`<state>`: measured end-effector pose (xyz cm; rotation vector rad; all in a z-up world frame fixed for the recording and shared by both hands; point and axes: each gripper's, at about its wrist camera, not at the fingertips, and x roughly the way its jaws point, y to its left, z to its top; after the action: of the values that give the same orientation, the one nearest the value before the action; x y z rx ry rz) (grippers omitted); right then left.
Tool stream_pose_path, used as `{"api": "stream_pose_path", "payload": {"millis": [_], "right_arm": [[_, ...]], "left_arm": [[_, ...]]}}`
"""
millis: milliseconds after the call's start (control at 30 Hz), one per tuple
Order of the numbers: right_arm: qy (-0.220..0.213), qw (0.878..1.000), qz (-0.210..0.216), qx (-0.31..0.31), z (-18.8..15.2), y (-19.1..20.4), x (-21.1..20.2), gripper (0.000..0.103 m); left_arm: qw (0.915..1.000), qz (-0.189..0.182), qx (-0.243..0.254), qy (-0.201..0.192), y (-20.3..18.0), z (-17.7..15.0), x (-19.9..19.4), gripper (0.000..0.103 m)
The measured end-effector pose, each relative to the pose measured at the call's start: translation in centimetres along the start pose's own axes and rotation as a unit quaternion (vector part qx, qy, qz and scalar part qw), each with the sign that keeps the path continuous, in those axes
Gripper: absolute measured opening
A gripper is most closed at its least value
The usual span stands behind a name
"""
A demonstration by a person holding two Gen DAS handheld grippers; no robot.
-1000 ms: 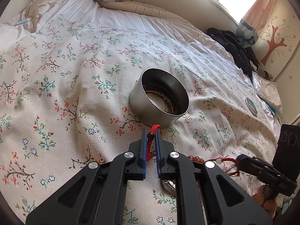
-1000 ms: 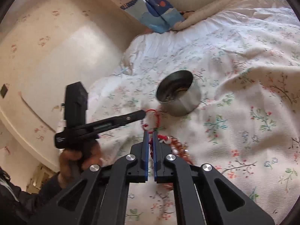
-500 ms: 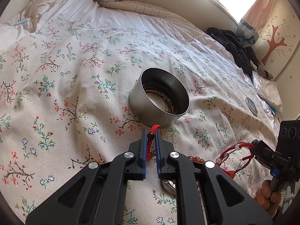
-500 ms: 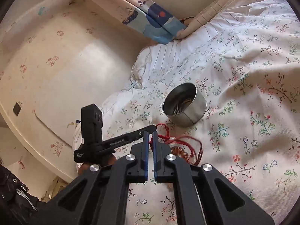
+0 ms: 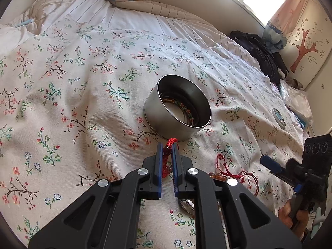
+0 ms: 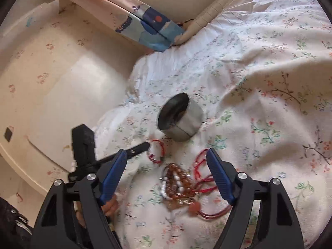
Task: Organize jewelry
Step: 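Grasp a second red cord bracelet with the right gripper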
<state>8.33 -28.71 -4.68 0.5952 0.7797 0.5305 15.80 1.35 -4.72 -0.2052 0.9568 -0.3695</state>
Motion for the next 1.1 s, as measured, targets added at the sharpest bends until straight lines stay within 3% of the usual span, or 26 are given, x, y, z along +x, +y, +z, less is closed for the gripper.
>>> {"api": "stream_pose_path", "payload": {"millis": [167, 300, 400, 433, 500, 600, 700, 767, 800, 933, 1100], "right_arm": [[0.033, 0.992, -0.11, -0.058, -1.4, 0.7, 0.8, 0.076], [0.028, 0.985, -0.125, -0.117, -1.6, 2.3, 1.6, 0.076], [0.057, 0.969, -0.16, -0.181, -1.3, 4.2, 4.2, 0.075], [0.072, 0.963, -0.17, -0.196, -1.2, 4.6, 5.4, 0.07], [0.111, 0.958, -0.172, -0.199, -1.1, 4.4, 7.7, 0.056], [0.142, 0.955, -0.177, -0.19, -0.8, 3.7, 9.7, 0.047], [0.13, 0.973, -0.131, -0.139, 0.1, 2.5, 8.9, 0.038], [0.111, 0.986, -0.088, -0.091, 0.7, 1.3, 7.7, 0.038], [0.102, 0.988, -0.089, -0.078, 1.1, 1.0, 7.4, 0.038], [0.11, 0.98, -0.131, -0.099, 1.3, 1.1, 8.1, 0.038], [0.148, 0.951, -0.204, -0.18, 0.4, 2.8, 10.8, 0.038]], "left_arm": [[1.0, 0.001, 0.002, 0.0, 0.0, 0.0, 0.0, 0.008], [1.0, 0.002, 0.003, 0.0, 0.0, 0.0, 0.0, 0.008], [1.0, 0.003, 0.005, 0.002, 0.0, -0.1, 0.2, 0.008], [1.0, 0.003, 0.006, 0.003, 0.0, -0.1, 0.2, 0.008], [1.0, 0.004, 0.007, 0.003, 0.0, -0.1, 0.2, 0.008], [0.9999, 0.005, 0.008, 0.004, 0.0, -0.1, 0.3, 0.008], [0.9999, 0.006, 0.009, 0.004, -0.1, -0.1, 0.3, 0.008], [0.9999, 0.005, 0.009, 0.003, -0.1, -0.2, 0.2, 0.008], [0.9999, 0.005, 0.009, 0.003, -0.1, -0.1, 0.2, 0.008], [0.9999, 0.006, 0.011, 0.003, -0.2, -0.2, 0.2, 0.008], [0.9999, 0.007, 0.012, 0.005, -0.4, -0.2, 0.2, 0.008]]}}
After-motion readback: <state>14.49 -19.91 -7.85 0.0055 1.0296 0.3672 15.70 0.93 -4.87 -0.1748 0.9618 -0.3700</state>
